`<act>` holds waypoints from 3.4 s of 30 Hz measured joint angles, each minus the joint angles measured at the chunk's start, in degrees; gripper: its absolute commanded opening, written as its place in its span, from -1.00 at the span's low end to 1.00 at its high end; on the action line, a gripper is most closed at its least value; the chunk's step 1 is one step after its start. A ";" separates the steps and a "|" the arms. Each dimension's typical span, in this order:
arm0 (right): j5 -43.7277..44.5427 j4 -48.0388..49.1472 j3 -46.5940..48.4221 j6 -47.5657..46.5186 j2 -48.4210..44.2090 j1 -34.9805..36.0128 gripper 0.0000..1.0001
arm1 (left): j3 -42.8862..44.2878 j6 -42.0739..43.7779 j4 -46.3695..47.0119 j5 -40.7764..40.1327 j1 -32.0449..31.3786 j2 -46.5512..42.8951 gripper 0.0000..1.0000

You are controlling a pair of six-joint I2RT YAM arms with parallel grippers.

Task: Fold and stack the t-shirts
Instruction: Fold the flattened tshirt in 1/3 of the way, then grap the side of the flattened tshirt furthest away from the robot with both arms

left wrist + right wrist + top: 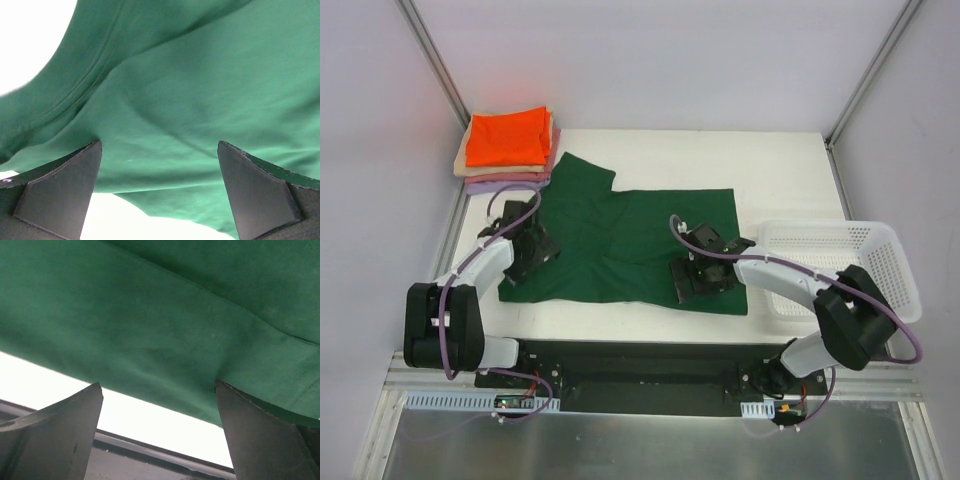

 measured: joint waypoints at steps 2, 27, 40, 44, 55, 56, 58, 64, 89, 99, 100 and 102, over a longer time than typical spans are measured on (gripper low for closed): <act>-0.28 0.35 -0.02 1.09 2.43 -1.05 0.93 | -4.61 -0.70 0.13 0.96 1.57 0.28 0.98; -5.40 1.07 -9.53 3.32 -6.47 -4.52 0.93 | -17.20 -14.62 -9.53 1.55 10.38 -17.75 0.98; -6.47 -3.50 -11.50 5.03 -9.46 0.17 0.93 | -17.38 -16.48 -13.09 -0.48 10.38 -18.40 0.98; -6.58 -3.45 -11.52 5.55 -9.49 0.22 0.93 | -17.38 -16.76 -13.64 -0.98 10.38 -18.45 0.98; -1.81 -6.78 -10.51 5.29 -14.21 0.24 0.93 | -12.96 -15.26 -16.44 -1.77 10.38 -20.22 0.98; -0.13 -7.72 -9.03 4.98 -14.49 0.26 0.93 | -11.91 -15.17 -16.63 -1.79 10.38 -20.68 0.98; 3.21 -8.57 -5.22 4.24 -14.93 0.26 0.93 | -8.68 -15.08 -16.90 -1.73 10.38 -21.55 0.98; 10.62 -6.75 4.11 3.13 -16.70 -1.36 0.93 | 5.46 -14.10 -17.53 -1.88 9.18 -18.12 0.98; 20.04 -3.91 9.11 -2.10 -12.09 -8.79 0.93 | 89.88 13.09 -21.05 0.68 -3.34 64.37 0.50; 18.71 -3.85 7.19 -2.03 -10.67 -9.68 0.93 | 91.82 12.22 -20.50 -6.43 -4.83 69.16 0.25; 18.62 -3.82 7.08 -2.03 -10.60 -9.79 0.93 | 91.80 12.00 -20.52 -6.75 -4.79 69.48 0.23; 18.38 -3.76 6.91 -2.03 -10.45 -10.08 0.93 | 91.80 11.52 -20.48 -7.76 -4.79 70.23 0.17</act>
